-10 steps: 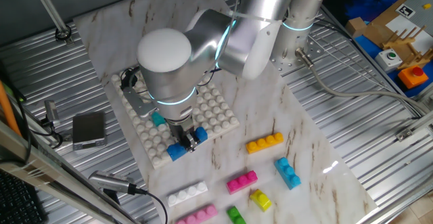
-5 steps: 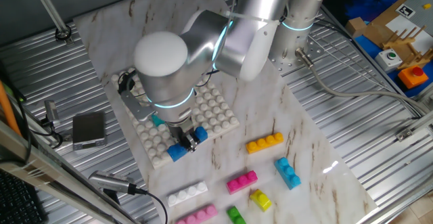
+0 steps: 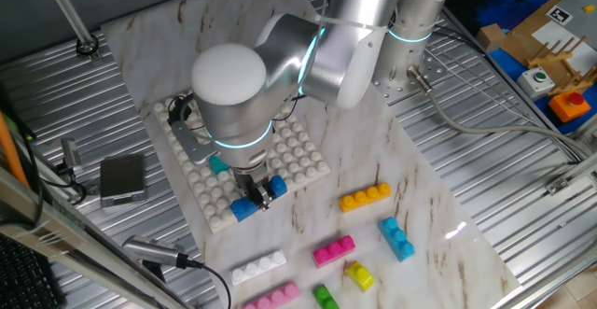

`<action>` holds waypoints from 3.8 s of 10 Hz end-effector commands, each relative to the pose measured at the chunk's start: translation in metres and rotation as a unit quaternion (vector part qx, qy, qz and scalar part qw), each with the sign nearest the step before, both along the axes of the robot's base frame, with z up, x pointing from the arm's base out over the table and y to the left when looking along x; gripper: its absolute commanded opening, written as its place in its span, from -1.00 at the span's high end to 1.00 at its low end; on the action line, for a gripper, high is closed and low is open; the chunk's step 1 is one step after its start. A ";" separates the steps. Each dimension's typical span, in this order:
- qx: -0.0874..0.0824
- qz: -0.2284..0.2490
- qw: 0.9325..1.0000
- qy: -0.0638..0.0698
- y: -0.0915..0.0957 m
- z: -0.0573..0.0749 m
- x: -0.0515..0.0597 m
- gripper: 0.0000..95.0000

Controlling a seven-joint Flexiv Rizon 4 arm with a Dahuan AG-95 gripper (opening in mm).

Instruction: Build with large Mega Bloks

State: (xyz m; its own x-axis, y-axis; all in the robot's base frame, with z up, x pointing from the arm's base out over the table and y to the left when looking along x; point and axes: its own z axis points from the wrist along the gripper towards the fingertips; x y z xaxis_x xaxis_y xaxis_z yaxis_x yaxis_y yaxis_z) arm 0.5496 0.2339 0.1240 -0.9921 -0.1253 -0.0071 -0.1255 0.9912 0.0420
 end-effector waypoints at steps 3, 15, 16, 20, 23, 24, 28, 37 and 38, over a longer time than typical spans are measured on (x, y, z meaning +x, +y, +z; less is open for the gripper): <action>0.000 -0.012 1.000 0.004 -0.022 0.004 0.006 1.00; 0.001 0.023 1.000 0.000 -0.117 0.010 0.000 1.00; 0.004 0.030 1.000 0.000 -0.117 0.010 0.000 1.00; -0.001 0.016 1.000 -0.003 -0.117 0.010 0.000 1.00; -0.006 -0.018 1.000 -0.006 -0.117 0.010 0.000 1.00; -0.007 -0.030 0.999 -0.013 -0.125 0.008 0.000 1.00; -0.008 -0.036 0.999 -0.020 -0.150 0.002 -0.003 1.00; -0.005 -0.033 0.999 -0.029 -0.158 -0.011 -0.008 1.00; -0.004 -0.034 0.999 -0.030 -0.158 -0.012 -0.008 1.00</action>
State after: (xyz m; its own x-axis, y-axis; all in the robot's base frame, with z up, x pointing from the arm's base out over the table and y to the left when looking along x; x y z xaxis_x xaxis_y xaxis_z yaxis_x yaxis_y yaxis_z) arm 0.5428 0.0764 0.1104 -0.9962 -0.0580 -0.0648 -0.0600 0.9978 0.0297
